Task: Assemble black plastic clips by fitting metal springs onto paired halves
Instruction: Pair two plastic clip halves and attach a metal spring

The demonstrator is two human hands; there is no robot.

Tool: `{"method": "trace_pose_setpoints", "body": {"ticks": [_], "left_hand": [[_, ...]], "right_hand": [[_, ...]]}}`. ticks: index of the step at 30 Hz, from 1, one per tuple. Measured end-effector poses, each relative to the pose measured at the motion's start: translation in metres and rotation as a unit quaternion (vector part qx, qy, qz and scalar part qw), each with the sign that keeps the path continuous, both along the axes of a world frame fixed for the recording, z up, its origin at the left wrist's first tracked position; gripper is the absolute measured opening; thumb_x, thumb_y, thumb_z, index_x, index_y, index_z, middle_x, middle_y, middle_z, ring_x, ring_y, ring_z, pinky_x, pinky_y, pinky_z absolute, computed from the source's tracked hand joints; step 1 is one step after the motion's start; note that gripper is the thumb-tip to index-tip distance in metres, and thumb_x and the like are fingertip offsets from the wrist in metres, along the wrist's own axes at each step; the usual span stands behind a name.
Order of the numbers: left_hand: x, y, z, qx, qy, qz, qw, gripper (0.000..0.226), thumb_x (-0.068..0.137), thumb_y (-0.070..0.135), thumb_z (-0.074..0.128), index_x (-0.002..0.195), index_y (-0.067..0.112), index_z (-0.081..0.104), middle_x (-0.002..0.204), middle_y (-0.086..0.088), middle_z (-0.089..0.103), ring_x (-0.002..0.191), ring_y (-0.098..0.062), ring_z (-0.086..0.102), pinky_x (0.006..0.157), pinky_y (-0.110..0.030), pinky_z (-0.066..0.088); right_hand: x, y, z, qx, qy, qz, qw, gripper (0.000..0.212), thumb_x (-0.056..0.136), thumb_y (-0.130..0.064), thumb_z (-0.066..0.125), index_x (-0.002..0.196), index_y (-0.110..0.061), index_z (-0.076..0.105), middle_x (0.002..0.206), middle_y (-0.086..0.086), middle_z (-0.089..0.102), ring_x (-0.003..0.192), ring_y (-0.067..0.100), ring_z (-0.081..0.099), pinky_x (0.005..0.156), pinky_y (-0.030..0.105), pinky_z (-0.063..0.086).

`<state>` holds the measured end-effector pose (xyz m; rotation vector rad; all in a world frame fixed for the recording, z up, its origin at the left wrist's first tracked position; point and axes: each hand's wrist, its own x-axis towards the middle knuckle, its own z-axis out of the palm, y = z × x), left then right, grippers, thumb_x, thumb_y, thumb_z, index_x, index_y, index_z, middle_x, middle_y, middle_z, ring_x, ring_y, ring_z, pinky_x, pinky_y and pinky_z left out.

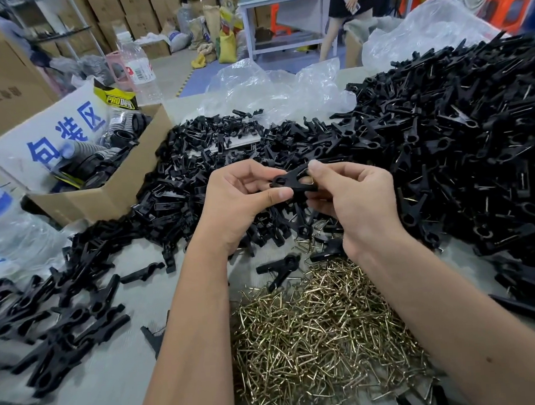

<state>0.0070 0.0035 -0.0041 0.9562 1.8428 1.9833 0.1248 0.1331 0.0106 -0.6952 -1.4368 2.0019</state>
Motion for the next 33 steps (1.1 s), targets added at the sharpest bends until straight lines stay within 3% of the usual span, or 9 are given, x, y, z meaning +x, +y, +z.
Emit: {"method": "trace_pose_setpoints", "body": {"ticks": [2, 6, 11, 15, 19, 21, 23, 28, 33], "left_hand": [[0.0, -0.002, 0.001, 0.014, -0.006, 0.0, 1.0, 0.027, 0.065, 0.008, 0.092, 0.087, 0.019, 0.081, 0.096, -0.035, 0.071, 0.084, -0.033, 0.064, 0.08, -0.035, 0.06], [0.001, -0.003, 0.003, 0.048, -0.042, -0.031, 0.997, 0.025, 0.066, 0.007, 0.09, 0.086, 0.019, 0.081, 0.098, -0.019, 0.076, 0.095, -0.035, 0.067, 0.086, -0.036, 0.06], [0.003, -0.003, 0.005, 0.079, -0.067, -0.027, 0.994, 0.025, 0.066, 0.002, 0.086, 0.087, 0.016, 0.082, 0.093, -0.014, 0.078, 0.088, -0.032, 0.069, 0.085, -0.038, 0.06], [0.006, -0.001, 0.004, 0.076, -0.08, -0.038, 0.993, 0.022, 0.072, -0.001, 0.08, 0.091, 0.01, 0.08, 0.098, -0.027, 0.075, 0.097, -0.051, 0.068, 0.087, -0.045, 0.061], [0.009, -0.001, 0.008, 0.082, -0.089, -0.059, 0.991, 0.029, 0.064, 0.0, 0.09, 0.09, 0.011, 0.081, 0.089, -0.017, 0.079, 0.081, -0.028, 0.077, 0.077, -0.032, 0.063], [0.012, -0.001, 0.01, 0.09, -0.084, -0.082, 0.989, 0.028, 0.061, 0.013, 0.091, 0.088, 0.014, 0.083, 0.085, -0.01, 0.079, 0.077, -0.02, 0.077, 0.077, -0.03, 0.062], [0.013, 0.001, 0.011, 0.09, -0.079, -0.082, 0.989, 0.028, 0.06, 0.012, 0.091, 0.086, 0.015, 0.082, 0.086, -0.011, 0.079, 0.078, -0.021, 0.076, 0.078, -0.031, 0.062], [0.01, 0.001, 0.006, 0.067, -0.084, -0.057, 0.993, 0.027, 0.067, 0.0, 0.084, 0.093, 0.001, 0.075, 0.101, -0.032, 0.07, 0.097, -0.049, 0.064, 0.084, -0.045, 0.06], [0.012, 0.0, 0.01, 0.072, -0.072, -0.073, 0.992, 0.049, 0.046, 0.037, 0.103, 0.083, 0.014, 0.081, 0.091, -0.02, 0.076, 0.082, -0.029, 0.07, 0.081, -0.038, 0.06]], "right_hand": [[0.001, 0.004, 0.003, -0.097, 0.023, 0.072, 0.992, 0.009, 0.086, -0.013, 0.081, 0.079, -0.007, 0.078, 0.082, 0.011, 0.077, 0.067, 0.017, 0.07, 0.06, 0.028, 0.062], [0.004, 0.009, 0.003, -0.252, 0.035, 0.197, 0.947, 0.015, 0.071, -0.021, 0.085, 0.077, -0.008, 0.08, 0.08, 0.008, 0.072, 0.066, 0.014, 0.068, 0.054, 0.02, 0.058], [0.005, 0.014, 0.0, -0.252, 0.065, 0.332, 0.906, 0.038, 0.081, -0.035, 0.076, 0.113, -0.014, 0.072, 0.082, 0.008, 0.066, 0.061, 0.009, 0.065, 0.044, 0.013, 0.053], [0.007, 0.021, -0.001, -0.258, 0.126, 0.404, 0.868, 0.039, 0.092, -0.028, 0.064, 0.128, -0.017, 0.072, 0.086, 0.011, 0.07, 0.062, 0.008, 0.067, 0.045, 0.012, 0.053], [0.009, 0.027, -0.001, -0.258, 0.155, 0.439, 0.847, 0.042, 0.091, -0.018, 0.066, 0.132, -0.011, 0.07, 0.09, 0.013, 0.068, 0.063, 0.007, 0.064, 0.048, 0.013, 0.055], [0.009, 0.031, 0.0, -0.263, 0.162, 0.455, 0.835, 0.043, 0.093, -0.015, 0.063, 0.136, -0.009, 0.066, 0.09, 0.013, 0.065, 0.064, 0.007, 0.063, 0.05, 0.013, 0.056], [0.011, 0.034, 0.0, -0.265, 0.165, 0.472, 0.824, 0.042, 0.096, -0.012, 0.059, 0.138, -0.008, 0.064, 0.091, 0.013, 0.064, 0.066, 0.008, 0.063, 0.051, 0.014, 0.057], [0.011, 0.038, -0.002, -0.258, 0.173, 0.508, 0.803, 0.049, 0.093, -0.009, 0.071, 0.141, -0.006, 0.061, 0.098, 0.018, 0.066, 0.075, 0.013, 0.069, 0.056, 0.017, 0.06], [0.007, 0.038, -0.001, -0.274, 0.163, 0.496, 0.808, 0.034, 0.097, -0.01, 0.059, 0.129, -0.004, 0.068, 0.087, 0.013, 0.059, 0.062, 0.008, 0.06, 0.05, 0.012, 0.054]]}}
